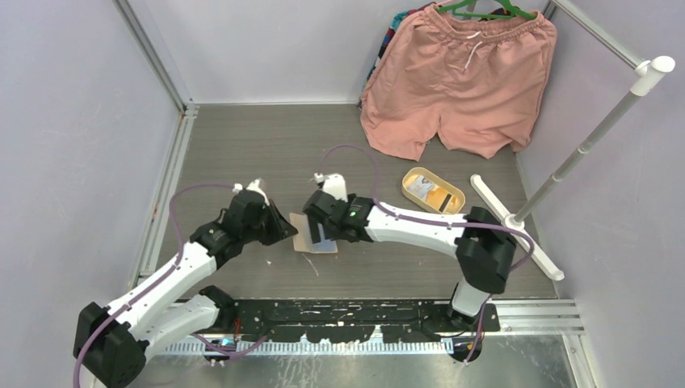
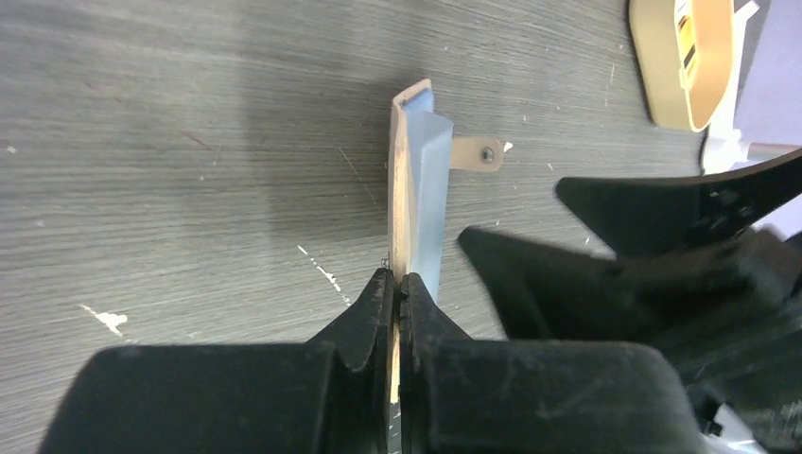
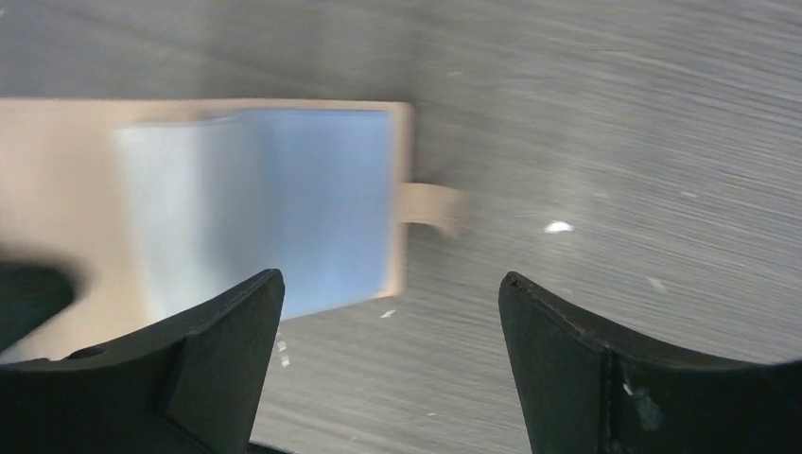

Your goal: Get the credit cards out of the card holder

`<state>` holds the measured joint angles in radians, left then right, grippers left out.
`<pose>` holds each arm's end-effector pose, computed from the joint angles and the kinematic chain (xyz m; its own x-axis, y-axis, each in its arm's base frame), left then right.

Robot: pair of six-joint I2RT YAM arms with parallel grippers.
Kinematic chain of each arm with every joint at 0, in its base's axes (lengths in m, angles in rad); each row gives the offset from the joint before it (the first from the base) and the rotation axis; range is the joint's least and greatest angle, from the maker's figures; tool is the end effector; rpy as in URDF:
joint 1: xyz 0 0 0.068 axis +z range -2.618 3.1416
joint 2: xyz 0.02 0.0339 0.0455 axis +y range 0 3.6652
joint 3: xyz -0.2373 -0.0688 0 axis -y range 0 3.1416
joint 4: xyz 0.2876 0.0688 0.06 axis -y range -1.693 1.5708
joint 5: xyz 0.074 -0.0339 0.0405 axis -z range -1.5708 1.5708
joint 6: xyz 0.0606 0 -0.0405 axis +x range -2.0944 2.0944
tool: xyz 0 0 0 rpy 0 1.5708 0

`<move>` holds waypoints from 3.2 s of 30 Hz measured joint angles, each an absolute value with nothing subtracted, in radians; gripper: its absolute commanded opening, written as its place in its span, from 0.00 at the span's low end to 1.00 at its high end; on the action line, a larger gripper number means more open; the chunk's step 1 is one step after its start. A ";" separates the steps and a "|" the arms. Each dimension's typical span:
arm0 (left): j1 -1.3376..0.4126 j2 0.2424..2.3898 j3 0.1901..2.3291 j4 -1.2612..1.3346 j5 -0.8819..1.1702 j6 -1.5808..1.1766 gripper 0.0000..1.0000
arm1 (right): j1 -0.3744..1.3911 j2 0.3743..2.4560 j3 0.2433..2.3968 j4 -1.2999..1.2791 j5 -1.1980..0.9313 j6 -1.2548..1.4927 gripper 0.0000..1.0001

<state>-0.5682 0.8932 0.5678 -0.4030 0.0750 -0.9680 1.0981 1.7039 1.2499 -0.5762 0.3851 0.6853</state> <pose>0.2194 -0.1455 0.1738 -0.7990 -0.4645 -0.3820 -0.1312 0.7545 -0.6430 0.2039 0.3487 0.1649 -0.7688 -0.2150 -0.6023 -0.3236 0.9431 0.0764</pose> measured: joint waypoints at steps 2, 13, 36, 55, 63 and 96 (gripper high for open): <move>-0.568 0.925 0.640 -0.463 0.070 -0.925 0.00 | 1.068 1.649 1.200 -0.579 0.431 0.713 0.90; -0.605 1.105 0.884 -0.709 0.022 -0.751 0.00 | 0.987 1.457 1.059 -0.579 0.530 0.754 0.90; -0.629 1.005 0.487 -0.472 -0.075 -0.854 0.00 | 0.960 1.557 0.826 0.333 -0.246 0.934 0.84; -0.629 1.026 0.384 -0.303 -0.105 -0.915 0.00 | 0.969 1.810 0.866 0.289 -0.279 1.116 0.83; -0.628 1.040 0.363 -0.256 -0.107 -0.919 0.00 | 0.991 1.843 0.923 0.236 -0.276 1.116 0.83; -0.628 1.055 0.351 -0.207 -0.111 -0.936 0.00 | 1.007 1.911 0.538 1.014 -0.184 1.208 0.27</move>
<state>-0.6281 1.0546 0.3511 -0.2066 -0.1108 -0.9363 1.0069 1.9106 0.5385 1.0138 -0.1837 1.2083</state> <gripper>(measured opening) 0.016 0.353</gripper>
